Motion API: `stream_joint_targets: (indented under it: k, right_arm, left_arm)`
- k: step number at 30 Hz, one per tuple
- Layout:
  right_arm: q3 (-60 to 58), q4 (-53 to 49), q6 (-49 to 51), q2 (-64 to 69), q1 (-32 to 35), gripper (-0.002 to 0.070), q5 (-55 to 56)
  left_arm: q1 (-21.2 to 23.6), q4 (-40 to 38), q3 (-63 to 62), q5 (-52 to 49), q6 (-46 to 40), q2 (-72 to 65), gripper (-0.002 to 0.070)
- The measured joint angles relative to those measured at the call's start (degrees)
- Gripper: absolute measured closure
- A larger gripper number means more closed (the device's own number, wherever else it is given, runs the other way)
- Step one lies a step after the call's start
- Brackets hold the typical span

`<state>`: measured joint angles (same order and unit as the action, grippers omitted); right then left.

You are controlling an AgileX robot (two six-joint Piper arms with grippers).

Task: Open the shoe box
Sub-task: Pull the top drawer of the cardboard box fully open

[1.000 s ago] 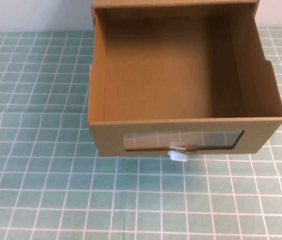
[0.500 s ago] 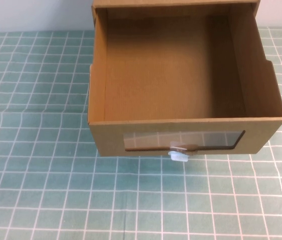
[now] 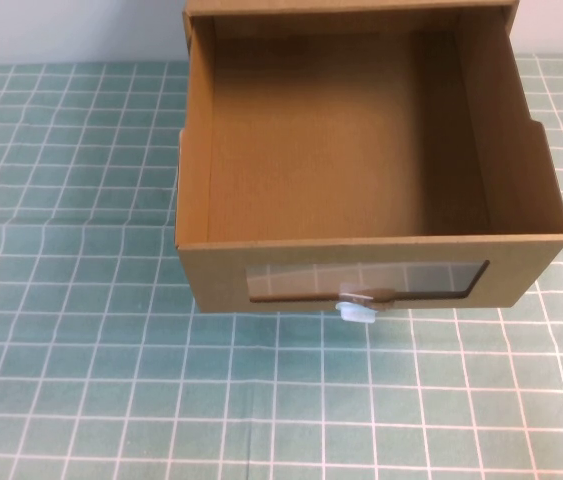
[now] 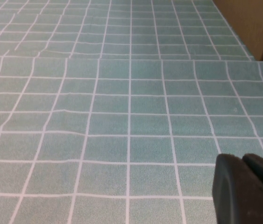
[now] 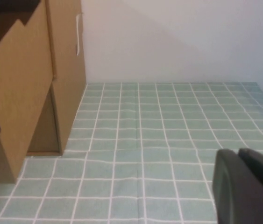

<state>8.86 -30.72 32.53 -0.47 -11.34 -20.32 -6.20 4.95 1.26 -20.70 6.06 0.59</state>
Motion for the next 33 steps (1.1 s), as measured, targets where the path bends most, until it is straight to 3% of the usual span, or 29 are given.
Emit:
stream_joint_targets:
  k: [9, 13, 15, 19, 22, 27, 33]
  right_arm:
    - [-8.6, 0.4, -0.1, 0.0, 6.8, 0.069, 10.3]
    - [-10.2, 5.9, -2.4, -0.1, 7.3, 0.069, 9.8]
    - [-10.2, 12.6, -9.3, -0.1, 7.3, 0.069, 8.3]
    - [-10.2, 32.5, -33.6, -0.1, 8.0, 0.069, 4.5]
    - [-10.2, 38.0, -40.8, -0.2, 10.7, 0.069, 0.3]
    - [-10.2, 38.5, -39.6, -0.4, 17.1, 0.069, -0.8]
    - [-10.2, 32.4, -30.4, -0.4, 16.7, 0.069, -1.0]
  left_arm:
    - [0.0, 0.0, 0.0, 0.0, 0.0, 0.0, 0.068]
    - [0.0, 0.0, 0.0, 0.0, 0.0, 0.1, 0.068]
    - [0.0, 0.0, 0.0, 0.0, 0.0, 0.1, 0.068]
    - [0.0, 0.0, 0.0, 0.0, 0.0, 0.1, 0.068]
    - [0.0, -0.1, 0.0, 0.0, 0.0, 0.1, 0.068]
    - [0.0, -0.1, 0.0, 0.0, 0.0, 0.1, 0.068]
    - [0.0, -0.2, 0.0, 0.0, 0.0, 0.1, 0.068]
